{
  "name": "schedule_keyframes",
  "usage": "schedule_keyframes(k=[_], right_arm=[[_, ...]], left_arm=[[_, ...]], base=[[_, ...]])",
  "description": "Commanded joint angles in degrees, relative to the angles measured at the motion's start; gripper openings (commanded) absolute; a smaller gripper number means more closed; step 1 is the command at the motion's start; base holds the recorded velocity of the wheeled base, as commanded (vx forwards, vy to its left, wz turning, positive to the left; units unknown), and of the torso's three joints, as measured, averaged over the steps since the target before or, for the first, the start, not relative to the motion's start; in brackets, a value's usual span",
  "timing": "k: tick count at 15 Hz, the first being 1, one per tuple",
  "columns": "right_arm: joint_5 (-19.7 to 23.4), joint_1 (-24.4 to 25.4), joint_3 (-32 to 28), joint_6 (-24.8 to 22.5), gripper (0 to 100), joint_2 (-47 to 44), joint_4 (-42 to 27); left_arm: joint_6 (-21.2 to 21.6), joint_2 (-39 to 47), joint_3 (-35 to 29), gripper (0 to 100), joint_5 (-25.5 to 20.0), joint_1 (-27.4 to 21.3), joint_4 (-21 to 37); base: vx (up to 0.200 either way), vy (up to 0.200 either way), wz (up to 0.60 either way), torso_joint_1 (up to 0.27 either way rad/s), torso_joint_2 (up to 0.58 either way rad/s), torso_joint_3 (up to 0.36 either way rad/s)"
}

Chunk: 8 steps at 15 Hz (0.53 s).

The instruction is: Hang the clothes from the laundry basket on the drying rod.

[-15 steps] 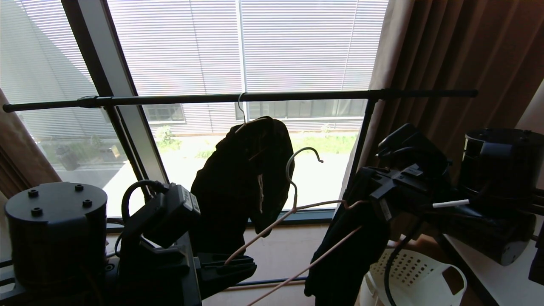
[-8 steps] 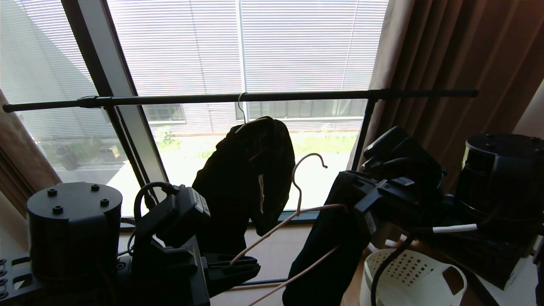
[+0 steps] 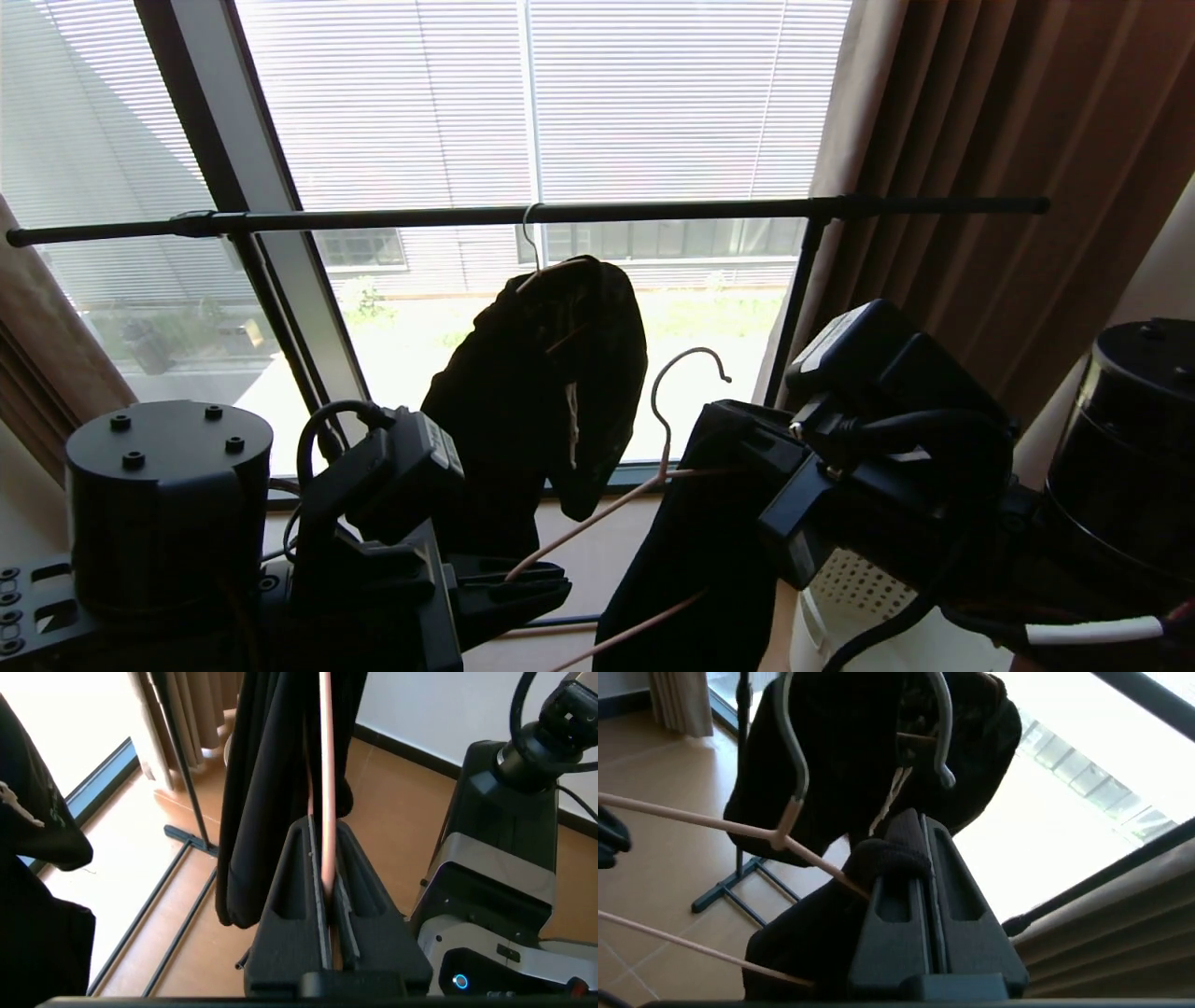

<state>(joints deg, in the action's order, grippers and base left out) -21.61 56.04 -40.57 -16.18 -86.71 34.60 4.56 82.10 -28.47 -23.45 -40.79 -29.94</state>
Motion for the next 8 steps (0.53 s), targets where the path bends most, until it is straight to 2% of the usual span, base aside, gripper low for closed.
schedule_keyframes(k=[1, 8], right_arm=[[-1.0, 2.6, -1.2, 0.0, 0, 0.5, -0.2], [-2.3, 4.3, -2.9, 0.7, 0, -0.4, -0.2]], left_arm=[[-0.1, 0.0, 0.0, 0, 0.0, 0.0, 0.0], [-0.3, 1.4, 3.3, 0, 0.0, 0.4, -7.9]], base=[[0.0, 0.0, 0.0, 0.0, 0.0, 0.0], [0.0, 0.0, 0.0, 0.0, 0.0, 0.0]])
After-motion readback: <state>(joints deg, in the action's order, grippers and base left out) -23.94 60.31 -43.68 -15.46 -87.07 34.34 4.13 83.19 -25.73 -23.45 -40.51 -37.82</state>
